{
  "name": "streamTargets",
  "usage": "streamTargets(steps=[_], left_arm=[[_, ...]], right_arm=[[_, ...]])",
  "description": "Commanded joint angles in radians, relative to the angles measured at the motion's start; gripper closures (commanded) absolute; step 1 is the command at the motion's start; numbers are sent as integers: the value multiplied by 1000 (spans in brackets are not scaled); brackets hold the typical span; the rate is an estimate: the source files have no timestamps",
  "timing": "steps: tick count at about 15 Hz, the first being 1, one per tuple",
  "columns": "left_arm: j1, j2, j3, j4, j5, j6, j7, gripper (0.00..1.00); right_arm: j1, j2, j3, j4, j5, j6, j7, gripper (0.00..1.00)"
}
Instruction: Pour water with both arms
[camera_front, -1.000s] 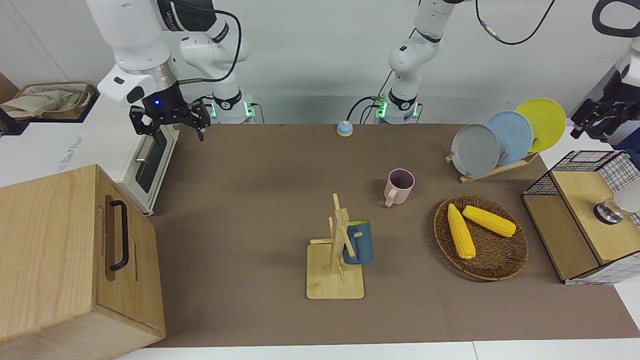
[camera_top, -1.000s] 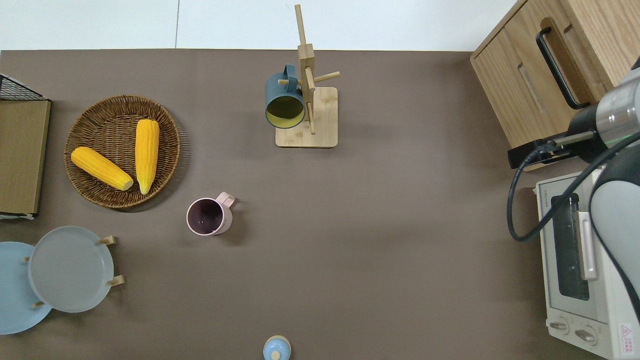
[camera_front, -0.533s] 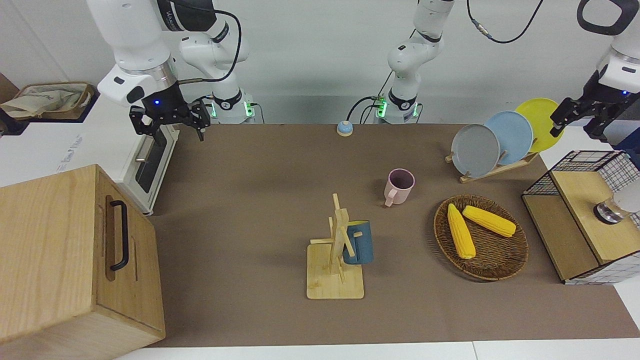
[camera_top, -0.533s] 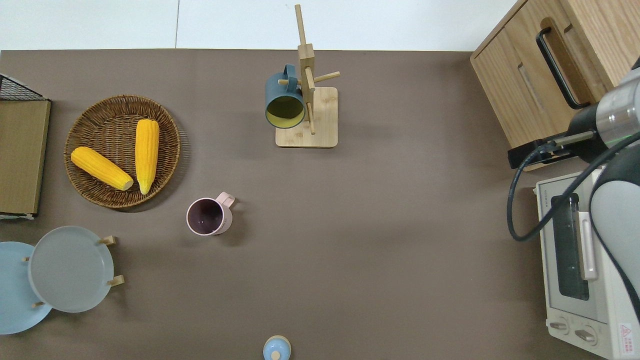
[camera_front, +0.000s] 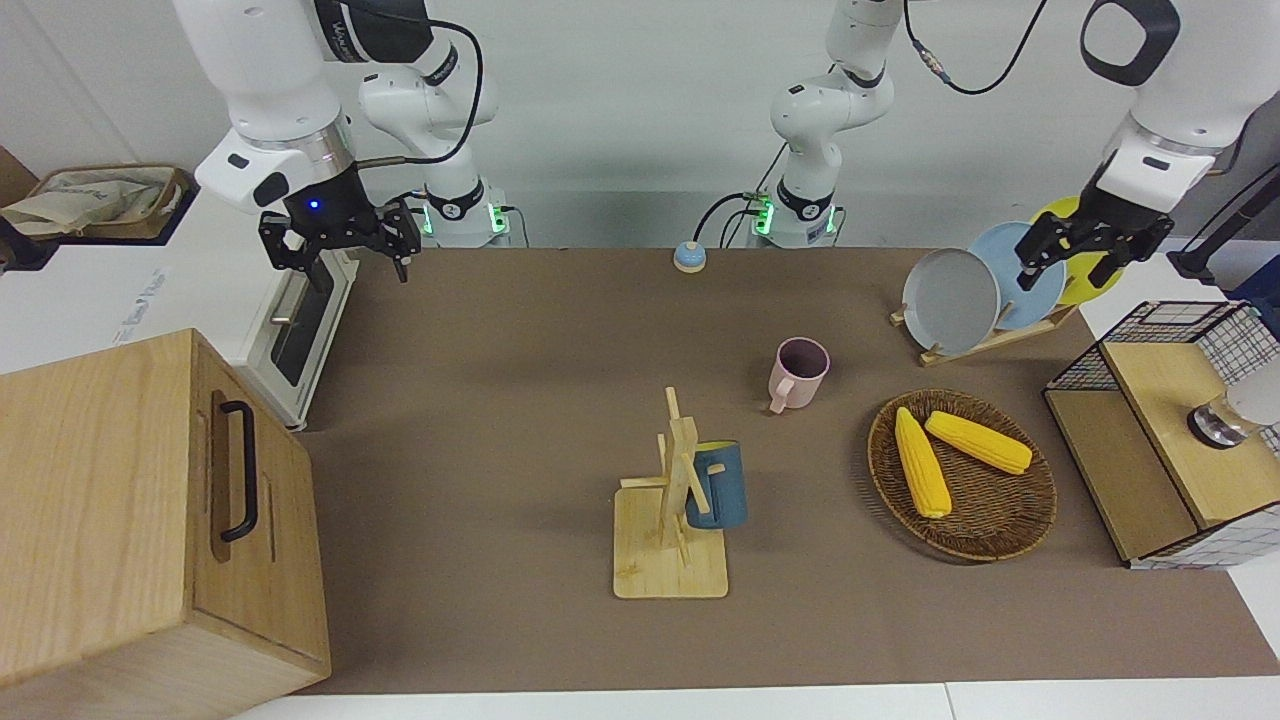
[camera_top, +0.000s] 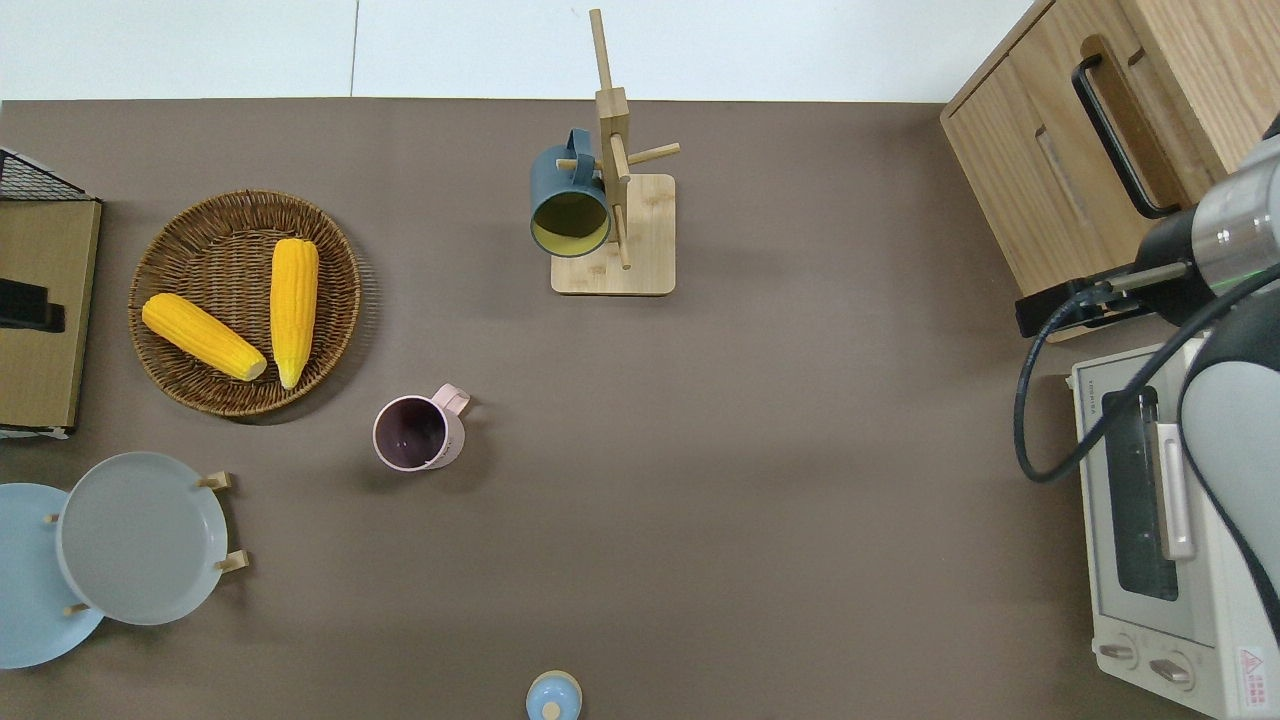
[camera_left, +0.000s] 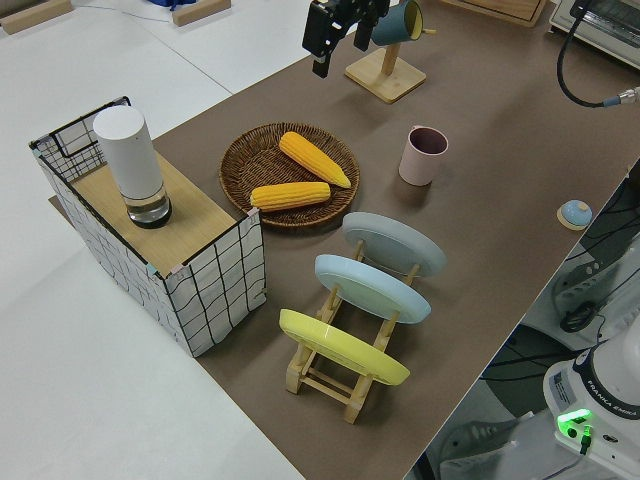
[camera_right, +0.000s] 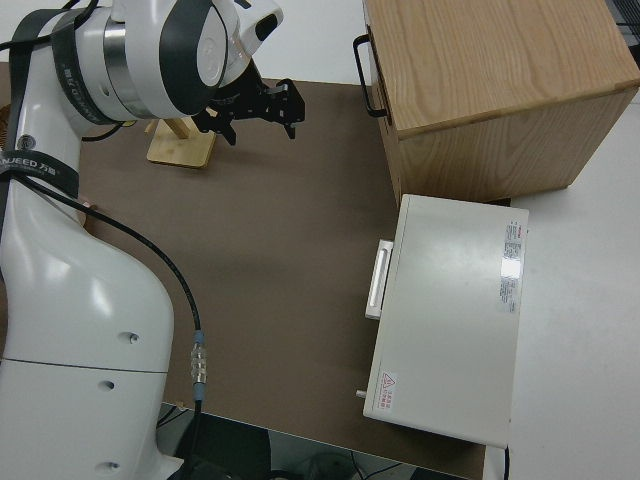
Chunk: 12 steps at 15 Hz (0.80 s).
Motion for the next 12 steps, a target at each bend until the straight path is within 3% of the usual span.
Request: streamTargets(steps=[1,7,12], left_arm=[[-291,-13,201,-12,14,-12,-51,0],[-443,-11,226,-12,21,-55,-59,0],[-442,-13,218,-8,10,-67,-56,0]], right_arm=[[-6,-9,1,-1,16,-12,-8,13],[-6,-9,1,-1,16,-12,-8,13],[-6,-9,1,-1,16,-12,-8,13]])
